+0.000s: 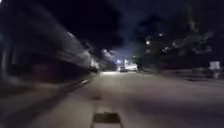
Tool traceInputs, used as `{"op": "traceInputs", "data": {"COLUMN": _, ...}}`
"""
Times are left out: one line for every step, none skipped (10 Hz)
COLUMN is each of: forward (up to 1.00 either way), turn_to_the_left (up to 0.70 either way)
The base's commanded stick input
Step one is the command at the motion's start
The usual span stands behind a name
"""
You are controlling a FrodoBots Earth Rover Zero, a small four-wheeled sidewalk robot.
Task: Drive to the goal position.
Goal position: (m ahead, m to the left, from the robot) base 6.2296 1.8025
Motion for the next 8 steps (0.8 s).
{"op": "traceInputs", "data": {"forward": 0.7, "turn_to_the_left": 0.0}}
{"op": "traceInputs", "data": {"forward": 0.7, "turn_to_the_left": 0.0}}
{"op": "traceInputs", "data": {"forward": 0.7, "turn_to_the_left": 0.0}}
{"op": "traceInputs", "data": {"forward": 0.7, "turn_to_the_left": 0.0}}
{"op": "traceInputs", "data": {"forward": 0.7, "turn_to_the_left": 0.0}}
{"op": "traceInputs", "data": {"forward": 0.7, "turn_to_the_left": -0.14}}
{"op": "traceInputs", "data": {"forward": 0.7, "turn_to_the_left": -0.29}}
{"op": "traceInputs", "data": {"forward": 0.7, "turn_to_the_left": -0.33}}
